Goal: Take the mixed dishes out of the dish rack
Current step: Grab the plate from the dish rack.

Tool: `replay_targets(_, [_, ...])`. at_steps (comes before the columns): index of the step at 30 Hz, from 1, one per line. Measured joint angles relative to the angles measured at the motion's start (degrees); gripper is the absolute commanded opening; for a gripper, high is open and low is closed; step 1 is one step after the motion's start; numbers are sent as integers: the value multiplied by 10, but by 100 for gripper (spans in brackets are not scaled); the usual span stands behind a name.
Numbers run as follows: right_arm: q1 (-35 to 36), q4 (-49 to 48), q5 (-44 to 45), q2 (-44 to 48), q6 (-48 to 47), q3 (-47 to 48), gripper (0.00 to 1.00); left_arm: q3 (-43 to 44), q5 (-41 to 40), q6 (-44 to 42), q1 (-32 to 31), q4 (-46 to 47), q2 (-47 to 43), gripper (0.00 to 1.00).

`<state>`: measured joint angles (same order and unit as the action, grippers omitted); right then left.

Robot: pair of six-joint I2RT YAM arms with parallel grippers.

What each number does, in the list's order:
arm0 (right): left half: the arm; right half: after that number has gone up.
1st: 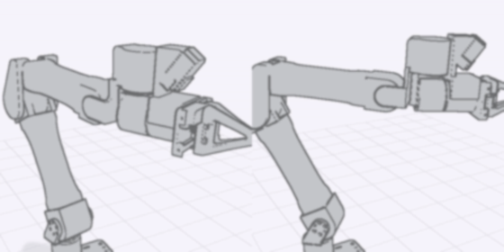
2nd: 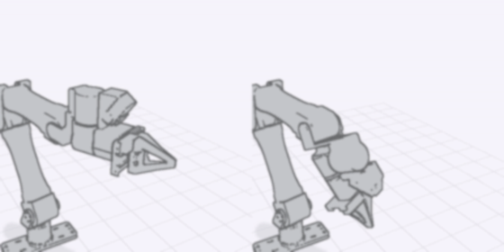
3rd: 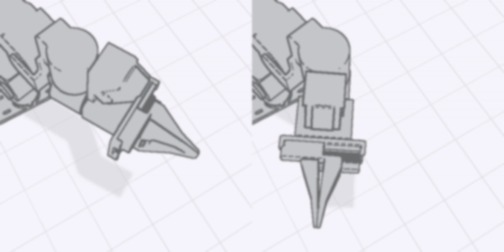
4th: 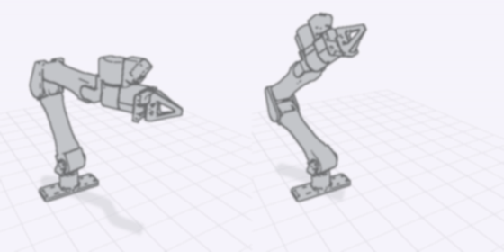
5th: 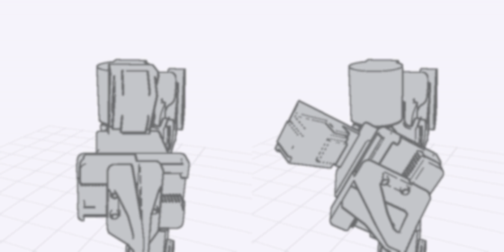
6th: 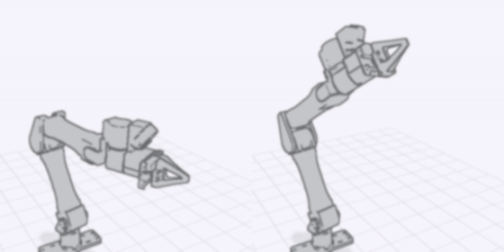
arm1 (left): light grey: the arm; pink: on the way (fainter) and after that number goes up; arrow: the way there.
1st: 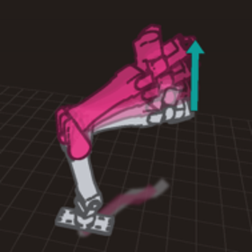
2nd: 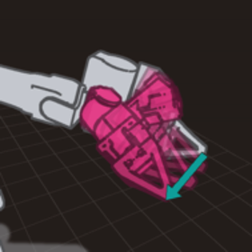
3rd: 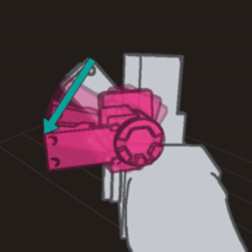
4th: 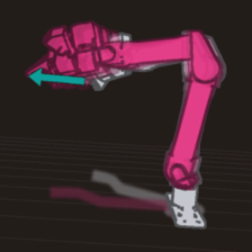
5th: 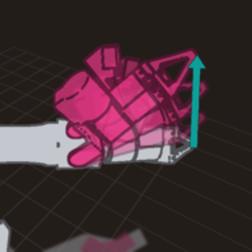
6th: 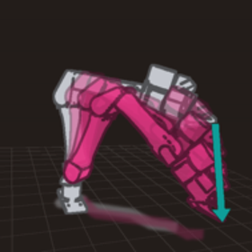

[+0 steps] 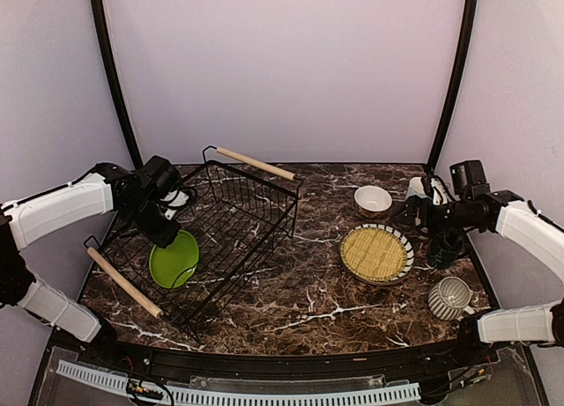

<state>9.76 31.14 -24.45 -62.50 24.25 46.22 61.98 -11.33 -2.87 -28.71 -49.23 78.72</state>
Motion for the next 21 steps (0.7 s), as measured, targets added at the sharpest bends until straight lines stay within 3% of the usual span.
replay_targets(10, [0,0,0,0,0,0,99,9,0,-23,0,-18,-1,1])
replay_targets(21, [0,0,0,5,0,0,99,32,-8,-14,4,-28,-25,1])
